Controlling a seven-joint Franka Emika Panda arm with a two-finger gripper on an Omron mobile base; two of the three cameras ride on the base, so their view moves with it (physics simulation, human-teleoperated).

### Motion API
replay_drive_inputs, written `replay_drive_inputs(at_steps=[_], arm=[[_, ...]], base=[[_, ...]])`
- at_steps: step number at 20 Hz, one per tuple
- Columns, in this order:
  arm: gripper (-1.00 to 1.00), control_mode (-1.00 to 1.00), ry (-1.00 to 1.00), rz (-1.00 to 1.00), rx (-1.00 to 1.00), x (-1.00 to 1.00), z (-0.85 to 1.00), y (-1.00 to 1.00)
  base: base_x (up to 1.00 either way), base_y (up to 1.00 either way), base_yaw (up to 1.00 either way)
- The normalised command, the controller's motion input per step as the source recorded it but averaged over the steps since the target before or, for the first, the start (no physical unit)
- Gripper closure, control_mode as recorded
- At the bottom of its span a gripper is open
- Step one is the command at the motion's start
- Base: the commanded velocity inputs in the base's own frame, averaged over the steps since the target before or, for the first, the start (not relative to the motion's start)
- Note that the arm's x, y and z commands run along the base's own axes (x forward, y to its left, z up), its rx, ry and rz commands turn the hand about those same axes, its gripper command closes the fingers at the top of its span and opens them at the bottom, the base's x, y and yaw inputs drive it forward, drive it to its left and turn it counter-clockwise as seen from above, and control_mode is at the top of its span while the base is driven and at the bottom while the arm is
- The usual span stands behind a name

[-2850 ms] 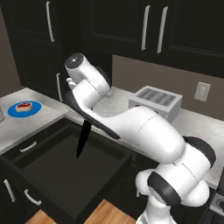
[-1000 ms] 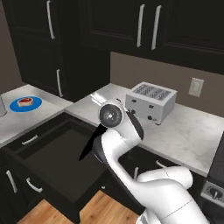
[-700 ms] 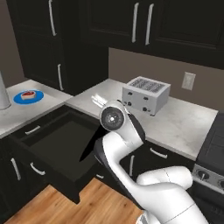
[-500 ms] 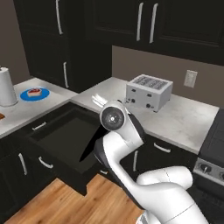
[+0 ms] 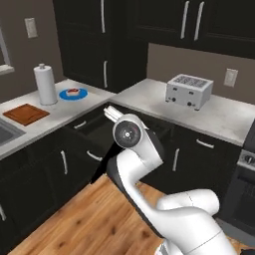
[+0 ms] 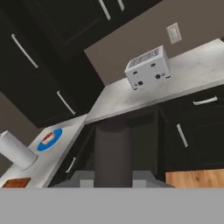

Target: Pick up the knife from the drawer and place it on the cutting board. Then place the meat from the plate to the cutting board.

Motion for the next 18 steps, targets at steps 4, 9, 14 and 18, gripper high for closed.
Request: replay_drive_inputs(at_steps=[4,9,14,18], arm=[[1.0,1.0,0.0,0.0,0.0,0.0,0.0,0.0],[1.0,1.0,0.0,0.0,0.0,0.0,0.0,0.0],[1.0,1.0,0.0,0.0,0.0,0.0,0.0,0.0],[1.0,1.0,0.0,0.0,0.0,0.0,0.0,0.0]], base=[[-0.06,1.0,-0.06],[0.28,1.0,-0.11],[0.83,0.94,-0.06],[1.0,0.69,-0.02]])
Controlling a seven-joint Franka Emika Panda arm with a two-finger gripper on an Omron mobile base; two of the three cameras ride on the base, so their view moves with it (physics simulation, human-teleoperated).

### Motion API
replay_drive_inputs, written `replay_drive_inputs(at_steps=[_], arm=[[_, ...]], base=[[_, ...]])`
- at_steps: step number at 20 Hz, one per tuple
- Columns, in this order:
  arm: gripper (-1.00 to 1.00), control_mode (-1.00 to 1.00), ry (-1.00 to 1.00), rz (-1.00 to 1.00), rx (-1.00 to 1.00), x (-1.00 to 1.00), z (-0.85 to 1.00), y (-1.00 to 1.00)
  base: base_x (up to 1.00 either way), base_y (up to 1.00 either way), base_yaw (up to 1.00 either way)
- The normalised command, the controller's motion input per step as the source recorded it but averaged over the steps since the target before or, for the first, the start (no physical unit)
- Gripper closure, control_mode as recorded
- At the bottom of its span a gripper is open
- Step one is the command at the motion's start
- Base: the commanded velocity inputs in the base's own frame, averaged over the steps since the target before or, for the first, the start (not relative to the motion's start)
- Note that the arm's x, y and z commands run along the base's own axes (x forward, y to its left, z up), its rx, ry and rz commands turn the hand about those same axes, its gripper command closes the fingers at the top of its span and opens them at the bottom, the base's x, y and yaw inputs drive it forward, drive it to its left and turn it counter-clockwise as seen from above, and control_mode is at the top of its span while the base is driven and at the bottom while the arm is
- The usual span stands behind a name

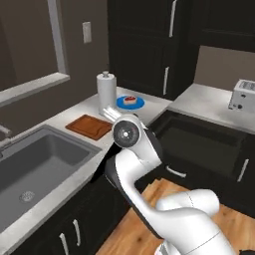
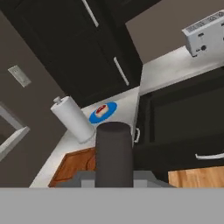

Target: Pick up the knife from the drawer and place it on the cutting board. Then place the meat from the plate to the cutting board.

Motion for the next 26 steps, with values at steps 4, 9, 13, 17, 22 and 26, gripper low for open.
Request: replay_drive_inputs(at_steps=[4,9,13,17,22,26], arm=[[1.0,1.0,0.0,0.0,0.0,0.0,0.0,0.0],[1.0,1.0,0.0,0.0,0.0,0.0,0.0,0.0],[1.0,1.0,0.0,0.0,0.0,0.0,0.0,0.0],[1.0,1.0,0.0,0.0,0.0,0.0,0.0,0.0],[1.0,1.0,0.0,0.0,0.0,0.0,0.0,0.0],[1.0,1.0,0.0,0.0,0.0,0.0,0.0,0.0]], base=[[1.0,0.38,-0.11],[1.0,0.1,-0.07],[0.91,0.0,-0.01],[0.56,-0.02,0.01],[0.54,-0.22,0.11],[0.59,-0.33,0.14]])
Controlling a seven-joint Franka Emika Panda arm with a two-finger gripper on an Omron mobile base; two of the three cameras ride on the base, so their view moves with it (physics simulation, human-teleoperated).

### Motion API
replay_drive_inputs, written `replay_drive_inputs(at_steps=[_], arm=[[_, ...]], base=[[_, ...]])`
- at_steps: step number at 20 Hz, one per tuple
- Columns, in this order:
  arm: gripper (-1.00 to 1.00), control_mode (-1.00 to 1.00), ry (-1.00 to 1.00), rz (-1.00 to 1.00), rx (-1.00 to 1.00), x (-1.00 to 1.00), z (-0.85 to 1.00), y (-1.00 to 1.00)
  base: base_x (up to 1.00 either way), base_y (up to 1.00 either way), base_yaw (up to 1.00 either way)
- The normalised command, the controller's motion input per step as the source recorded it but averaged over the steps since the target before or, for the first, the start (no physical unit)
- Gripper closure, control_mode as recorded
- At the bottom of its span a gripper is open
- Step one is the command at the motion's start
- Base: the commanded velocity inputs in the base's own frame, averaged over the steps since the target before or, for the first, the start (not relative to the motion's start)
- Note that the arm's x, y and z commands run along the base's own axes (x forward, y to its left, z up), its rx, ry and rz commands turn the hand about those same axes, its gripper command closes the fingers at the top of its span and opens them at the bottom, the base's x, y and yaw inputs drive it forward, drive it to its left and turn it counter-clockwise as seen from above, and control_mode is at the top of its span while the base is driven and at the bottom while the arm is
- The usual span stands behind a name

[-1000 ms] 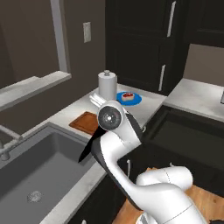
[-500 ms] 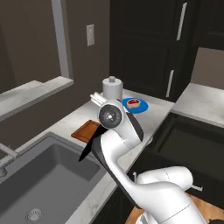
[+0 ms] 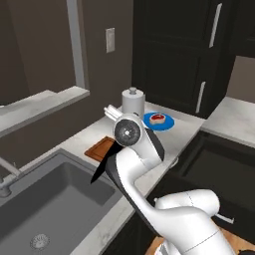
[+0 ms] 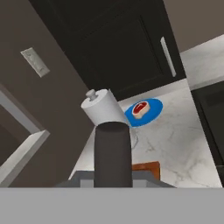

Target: Pick up the knife from the drawer and place it on the cutting board. Then place the meat from the plate to the cutting board.

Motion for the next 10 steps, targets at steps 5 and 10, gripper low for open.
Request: replay_drive_inputs(at_steps=[5,10], arm=[[1.0,1.0,0.0,0.0,0.0,0.0,0.0,0.0],[1.0,1.0,0.0,0.0,0.0,0.0,0.0,0.0]], base=[[0.64,-0.4,0.14],[0.34,-0.3,0.11]])
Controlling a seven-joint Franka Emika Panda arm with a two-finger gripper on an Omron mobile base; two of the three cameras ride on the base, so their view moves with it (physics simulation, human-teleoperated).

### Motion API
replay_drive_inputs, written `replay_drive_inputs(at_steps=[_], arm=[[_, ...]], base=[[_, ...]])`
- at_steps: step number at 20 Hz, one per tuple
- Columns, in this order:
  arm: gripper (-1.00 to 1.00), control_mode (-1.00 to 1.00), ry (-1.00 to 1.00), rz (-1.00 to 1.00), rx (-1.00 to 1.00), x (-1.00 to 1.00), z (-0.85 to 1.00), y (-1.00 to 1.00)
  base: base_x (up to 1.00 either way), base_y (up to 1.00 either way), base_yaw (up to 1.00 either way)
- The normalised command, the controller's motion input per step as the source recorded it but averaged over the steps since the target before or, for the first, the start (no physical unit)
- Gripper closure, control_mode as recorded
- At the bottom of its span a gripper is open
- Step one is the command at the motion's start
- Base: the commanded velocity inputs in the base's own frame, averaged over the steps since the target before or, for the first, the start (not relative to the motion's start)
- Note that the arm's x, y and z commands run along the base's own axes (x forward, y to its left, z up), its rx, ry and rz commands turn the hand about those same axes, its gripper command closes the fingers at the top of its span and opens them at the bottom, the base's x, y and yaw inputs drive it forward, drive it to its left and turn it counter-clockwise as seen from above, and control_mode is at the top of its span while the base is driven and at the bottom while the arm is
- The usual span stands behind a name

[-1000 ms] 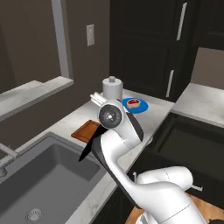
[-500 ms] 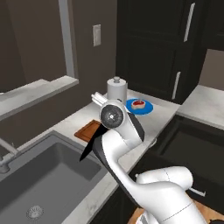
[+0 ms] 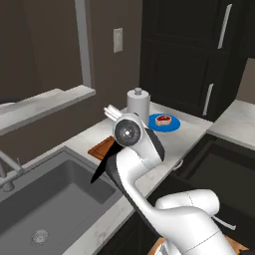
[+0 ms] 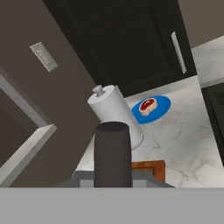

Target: Pick up the knife from the drawer and place it on the cutting board. Then place the meat from the plate to the cutting board.

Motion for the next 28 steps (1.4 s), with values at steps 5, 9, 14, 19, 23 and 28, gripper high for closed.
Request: replay_drive_inputs(at_steps=[5,9,14,19,23,28], arm=[[1.0,1.0,0.0,0.0,0.0,0.0,0.0,0.0],[1.0,1.0,0.0,0.0,0.0,0.0,0.0,0.0],[1.0,1.0,0.0,0.0,0.0,0.0,0.0,0.0],[1.0,1.0,0.0,0.0,0.0,0.0,0.0,0.0],[1.0,1.0,0.0,0.0,0.0,0.0,0.0,0.0],[1.0,1.0,0.0,0.0,0.0,0.0,0.0,0.0]], base=[[0.29,-0.26,0.07],[0.64,-0.72,0.14],[0.61,-0.76,0.16],[0.47,-0.83,0.16],[0.16,-0.66,0.11],[0.0,-0.03,0.0]])
